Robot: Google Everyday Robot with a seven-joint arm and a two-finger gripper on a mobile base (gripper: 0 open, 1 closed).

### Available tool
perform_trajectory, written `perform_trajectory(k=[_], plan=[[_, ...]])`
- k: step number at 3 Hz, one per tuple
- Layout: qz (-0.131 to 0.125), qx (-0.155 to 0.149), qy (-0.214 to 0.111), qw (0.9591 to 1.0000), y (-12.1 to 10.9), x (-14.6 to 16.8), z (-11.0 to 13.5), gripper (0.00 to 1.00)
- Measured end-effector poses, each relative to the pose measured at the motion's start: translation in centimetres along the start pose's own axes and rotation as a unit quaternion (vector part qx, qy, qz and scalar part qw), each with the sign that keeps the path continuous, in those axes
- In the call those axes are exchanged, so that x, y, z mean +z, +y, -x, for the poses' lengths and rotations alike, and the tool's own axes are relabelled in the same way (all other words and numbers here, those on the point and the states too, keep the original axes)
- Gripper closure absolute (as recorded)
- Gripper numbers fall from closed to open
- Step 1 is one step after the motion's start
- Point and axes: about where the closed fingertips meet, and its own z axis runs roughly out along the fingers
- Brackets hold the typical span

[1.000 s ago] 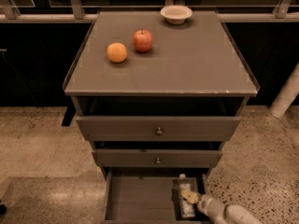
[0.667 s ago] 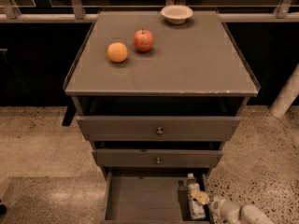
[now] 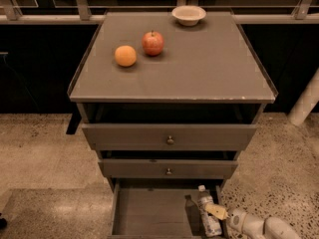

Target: Pick blue plastic bottle from bottom drawer and place on counter

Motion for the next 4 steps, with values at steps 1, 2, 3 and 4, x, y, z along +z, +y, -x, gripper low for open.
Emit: perform_trajectory(k=[1, 2, 3, 4], plan=[[0.0, 0.0, 0.0, 1.0, 0.0, 0.0, 0.0, 1.0], [0.014, 0.001, 0.004, 0.9999, 2.5, -1.0, 0.3, 1.0], [0.017, -0.032, -0.001, 0.9993, 7.6, -3.9, 1.7, 1.0], [0.024, -0.069, 0.006, 0.9973, 14.0, -6.6, 2.3, 1.0]])
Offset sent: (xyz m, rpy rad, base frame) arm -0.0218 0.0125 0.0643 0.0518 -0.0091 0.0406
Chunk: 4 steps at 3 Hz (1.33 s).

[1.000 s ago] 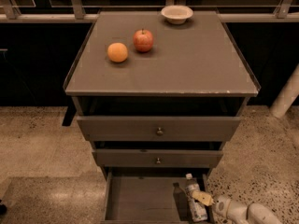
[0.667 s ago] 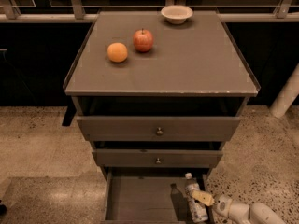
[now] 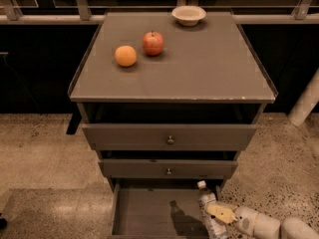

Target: Pick blue plastic bottle from bottom drawer and place on counter

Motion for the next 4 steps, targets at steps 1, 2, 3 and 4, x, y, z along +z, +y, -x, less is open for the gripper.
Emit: perform_trajectory(k=[1, 2, 3, 4], plan=[[0.001, -0.035, 0.015, 0.9993, 5.6, -1.5, 1.6, 1.0], [0.003, -0.068, 0.02, 0.9975, 9.6, -2.5, 4.2, 1.0], [0.004, -0.068, 0.02, 0.9975, 9.6, -2.5, 4.2, 1.0], [0.023, -0.071, 0.046, 0.9961, 10.2, -2.4, 4.7, 1.0]])
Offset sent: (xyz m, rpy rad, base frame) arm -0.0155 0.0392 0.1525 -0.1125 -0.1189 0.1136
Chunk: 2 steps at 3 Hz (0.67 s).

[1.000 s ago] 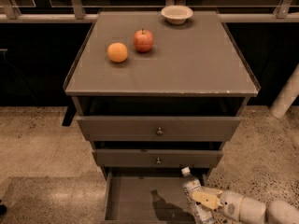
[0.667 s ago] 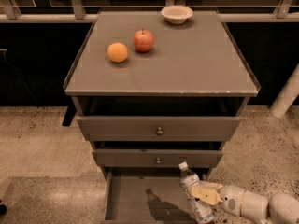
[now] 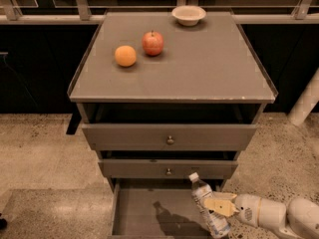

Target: Pick blue plastic bottle from bottom drawer and place on counter

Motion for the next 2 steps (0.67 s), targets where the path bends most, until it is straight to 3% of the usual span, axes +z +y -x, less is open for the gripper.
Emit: perform_trajectory(k=[2], plan=[[0.0, -0.058, 0.045, 0.9973, 3.0, -2.8, 6.1, 1.0]])
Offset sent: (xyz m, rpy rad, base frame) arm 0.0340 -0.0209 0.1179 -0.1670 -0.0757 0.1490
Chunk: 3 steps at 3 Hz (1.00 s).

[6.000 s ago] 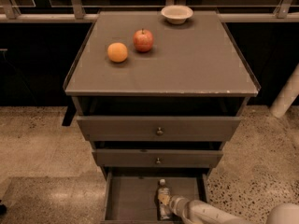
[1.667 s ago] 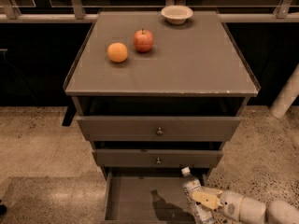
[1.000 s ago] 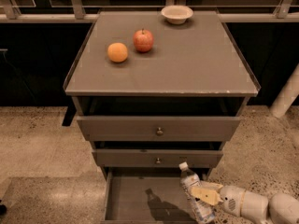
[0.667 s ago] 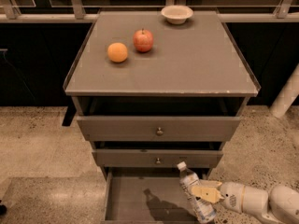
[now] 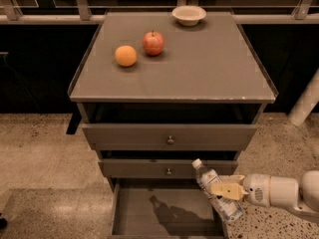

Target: Pick blue plastic bottle from bottom drawer and place on counter

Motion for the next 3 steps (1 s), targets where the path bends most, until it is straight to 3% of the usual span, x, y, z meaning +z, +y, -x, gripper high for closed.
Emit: perform_trajectory(k=[2, 3], plan=[[-0.029, -0.06, 0.038, 0.9971, 4.0, -2.0, 6.4, 1.0], [-0.034, -0.091, 0.04, 0.9944, 6.7, -2.7, 9.1, 1.0]])
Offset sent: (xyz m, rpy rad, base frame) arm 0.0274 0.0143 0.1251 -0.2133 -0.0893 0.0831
